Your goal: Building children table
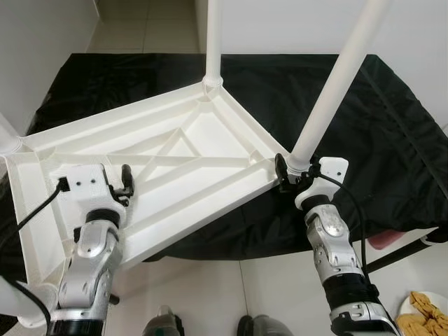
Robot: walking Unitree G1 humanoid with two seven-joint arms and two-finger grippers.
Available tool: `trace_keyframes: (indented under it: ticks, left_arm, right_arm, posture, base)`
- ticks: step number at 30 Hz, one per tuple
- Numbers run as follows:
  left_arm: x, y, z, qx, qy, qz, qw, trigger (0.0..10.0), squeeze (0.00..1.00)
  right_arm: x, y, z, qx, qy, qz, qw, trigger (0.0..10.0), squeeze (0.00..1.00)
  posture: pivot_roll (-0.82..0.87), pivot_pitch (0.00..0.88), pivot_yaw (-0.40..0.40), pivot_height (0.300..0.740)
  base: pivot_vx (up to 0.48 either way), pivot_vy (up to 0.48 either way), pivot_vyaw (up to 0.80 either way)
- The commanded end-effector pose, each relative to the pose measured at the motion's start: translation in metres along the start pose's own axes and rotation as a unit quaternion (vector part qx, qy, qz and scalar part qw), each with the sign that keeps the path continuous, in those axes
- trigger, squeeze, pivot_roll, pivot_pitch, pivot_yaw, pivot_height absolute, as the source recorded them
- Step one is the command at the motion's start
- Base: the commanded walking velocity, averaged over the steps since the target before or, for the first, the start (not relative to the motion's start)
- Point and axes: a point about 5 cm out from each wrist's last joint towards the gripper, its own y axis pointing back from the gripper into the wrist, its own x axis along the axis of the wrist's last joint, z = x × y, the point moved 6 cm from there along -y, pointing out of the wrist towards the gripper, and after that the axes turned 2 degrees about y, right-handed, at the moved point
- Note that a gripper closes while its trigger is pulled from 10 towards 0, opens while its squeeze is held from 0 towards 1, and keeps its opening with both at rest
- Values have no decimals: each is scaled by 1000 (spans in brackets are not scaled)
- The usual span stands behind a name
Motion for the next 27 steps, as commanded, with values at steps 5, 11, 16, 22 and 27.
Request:
trace_keyframes:
  ticks: [5,11,16,22,27]
  left_arm:
    - [-13,12,26,-97,-26,-9,995,10000,0]
    - [-4,2,50,-146,-33,6,989,10000,0]
    - [6,-6,63,-163,-26,21,986,10000,0]
    - [11,-7,73,-168,-26,33,985,10000,0]
    - [10,-7,74,-166,-28,34,985,10000,0]
  right_arm:
    - [-4,8,-6,7,-10,0,1000,10000,0]
    - [6,11,-19,40,-3,22,999,10000,0]
    - [17,13,-23,59,7,39,997,10000,0]
    - [34,16,-19,54,6,70,996,10000,0]
    - [36,17,-15,40,0,73,997,10000,0]
  posture:
    - [54,60,37,740]
    - [39,39,23,740]
    - [23,31,10,740]
    - [11,22,5,740]
    - [10,26,1,740]
  base:
    - [0,0,0]
    - [0,0,0]
    - [0,0,0]
    - [0,0,0]
    - [0,0,0]
